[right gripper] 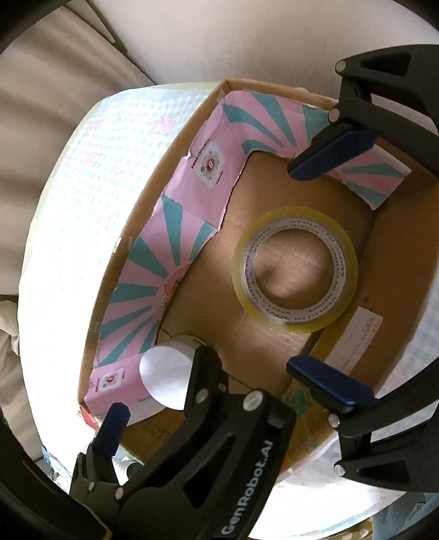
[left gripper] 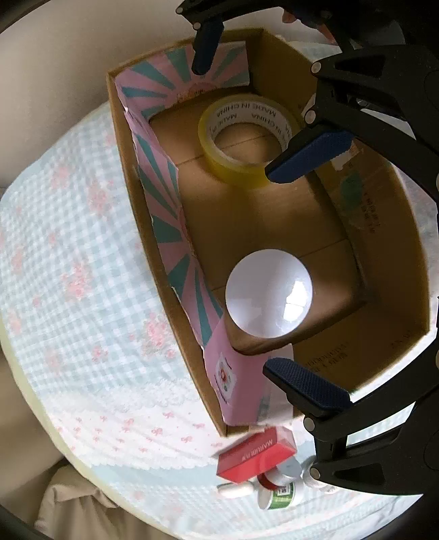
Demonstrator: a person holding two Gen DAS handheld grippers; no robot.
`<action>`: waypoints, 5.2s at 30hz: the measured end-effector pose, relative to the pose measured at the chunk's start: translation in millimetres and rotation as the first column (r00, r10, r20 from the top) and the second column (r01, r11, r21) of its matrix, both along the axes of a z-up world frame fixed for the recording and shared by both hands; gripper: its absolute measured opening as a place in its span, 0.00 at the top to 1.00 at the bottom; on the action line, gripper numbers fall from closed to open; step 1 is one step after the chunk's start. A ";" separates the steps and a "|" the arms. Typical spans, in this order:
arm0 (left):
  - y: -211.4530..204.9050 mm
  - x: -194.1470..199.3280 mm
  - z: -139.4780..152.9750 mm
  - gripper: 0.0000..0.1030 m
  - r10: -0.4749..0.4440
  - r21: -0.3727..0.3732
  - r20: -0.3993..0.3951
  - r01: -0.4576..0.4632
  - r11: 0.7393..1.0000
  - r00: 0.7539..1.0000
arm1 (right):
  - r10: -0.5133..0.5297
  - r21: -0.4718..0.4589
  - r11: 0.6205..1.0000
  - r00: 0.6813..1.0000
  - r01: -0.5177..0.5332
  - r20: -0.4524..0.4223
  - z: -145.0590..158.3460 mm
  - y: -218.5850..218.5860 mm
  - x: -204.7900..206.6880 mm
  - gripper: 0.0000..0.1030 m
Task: Organize rigid objects
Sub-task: 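Open both tools to release the white lid and tape roll in the box, then move both tools back over the remaining items on the bed, then grasp the green-labelled jar with the left tool while the right tool grasps the red box, then carry the green jar and red box with both tools over the cardboard box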
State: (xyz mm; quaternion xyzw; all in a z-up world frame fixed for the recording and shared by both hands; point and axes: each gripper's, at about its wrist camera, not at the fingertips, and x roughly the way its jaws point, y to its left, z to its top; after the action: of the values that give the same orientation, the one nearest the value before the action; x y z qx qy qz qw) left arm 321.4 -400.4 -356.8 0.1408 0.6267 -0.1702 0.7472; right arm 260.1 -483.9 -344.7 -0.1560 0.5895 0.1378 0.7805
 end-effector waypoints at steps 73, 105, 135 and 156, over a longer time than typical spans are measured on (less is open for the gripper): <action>413.7 89.1 7.2 0.00 -0.020 -0.100 -0.031 0.017 0.995 0.999 | -0.199 0.001 0.980 0.980 0.199 -0.001 50.1 330.9 91.7 0.10; 350.7 136.7 -105.9 0.34 -0.103 -0.049 -0.186 0.095 0.994 0.977 | -0.069 -0.058 0.997 0.957 0.055 -0.281 -96.2 348.0 174.6 0.62; 405.7 53.6 92.7 0.34 -0.004 -0.196 0.113 0.026 0.980 0.994 | -0.287 0.161 0.941 0.954 0.297 -0.085 73.0 335.8 100.2 0.63; 278.1 -86.5 226.1 0.34 0.069 -0.283 0.205 -0.009 0.959 0.976 | -0.399 0.294 0.879 0.917 0.376 0.020 211.1 211.0 -29.4 0.63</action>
State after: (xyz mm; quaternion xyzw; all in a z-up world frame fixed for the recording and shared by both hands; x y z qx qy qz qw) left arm 235.0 -122.3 -130.7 0.0383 0.5154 -0.2265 0.8256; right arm 230.7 -272.9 -133.6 0.0735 0.5509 0.0557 0.8294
